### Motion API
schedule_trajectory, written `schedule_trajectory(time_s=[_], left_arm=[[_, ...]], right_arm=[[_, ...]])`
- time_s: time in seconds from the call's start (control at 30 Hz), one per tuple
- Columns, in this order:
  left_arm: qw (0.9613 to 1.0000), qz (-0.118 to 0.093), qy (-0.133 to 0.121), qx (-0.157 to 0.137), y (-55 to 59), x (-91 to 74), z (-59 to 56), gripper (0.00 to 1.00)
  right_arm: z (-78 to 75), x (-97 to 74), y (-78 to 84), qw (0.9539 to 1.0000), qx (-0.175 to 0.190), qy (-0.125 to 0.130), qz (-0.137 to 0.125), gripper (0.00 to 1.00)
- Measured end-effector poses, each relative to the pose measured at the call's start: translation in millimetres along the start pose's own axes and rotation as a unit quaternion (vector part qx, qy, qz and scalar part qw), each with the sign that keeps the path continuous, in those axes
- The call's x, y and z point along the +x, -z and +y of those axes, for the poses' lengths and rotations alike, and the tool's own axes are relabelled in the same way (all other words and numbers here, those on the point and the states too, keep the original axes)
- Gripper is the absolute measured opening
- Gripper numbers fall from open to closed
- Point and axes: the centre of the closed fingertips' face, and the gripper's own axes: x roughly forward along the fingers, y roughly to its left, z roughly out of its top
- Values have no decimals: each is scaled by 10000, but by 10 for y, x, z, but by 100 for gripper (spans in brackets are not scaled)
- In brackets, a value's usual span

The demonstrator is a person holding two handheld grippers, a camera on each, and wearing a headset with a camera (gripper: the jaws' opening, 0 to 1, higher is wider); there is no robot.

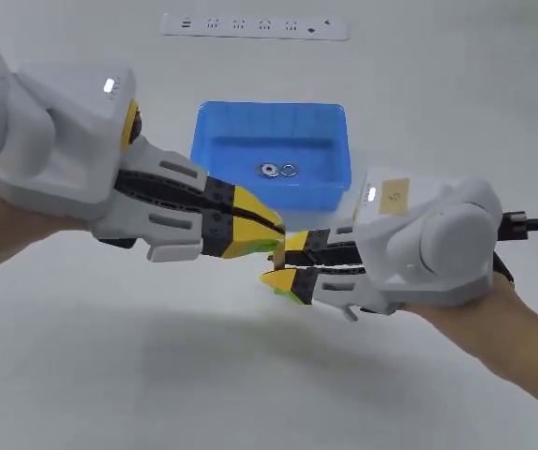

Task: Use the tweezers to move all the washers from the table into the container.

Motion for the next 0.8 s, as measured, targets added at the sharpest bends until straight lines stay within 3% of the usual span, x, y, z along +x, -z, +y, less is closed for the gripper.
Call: schedule_trajectory(time_s=[0.27, 0.4, 0.8], left_arm=[[10000, 27, 39, -16, -10, 1, -28, 5], [10000, -8, 6, -18, -65, -67, -30, 5], [9990, -98, -163, 397, -431, -305, 67, 5]], right_arm=[[17, -3, -10, 10000, -62, -14, 34, 11], [20, -29, -101, 9999, -111, 27, -37, 11], [-132, -170, -511, 9983, -449, 240, -275, 11]])
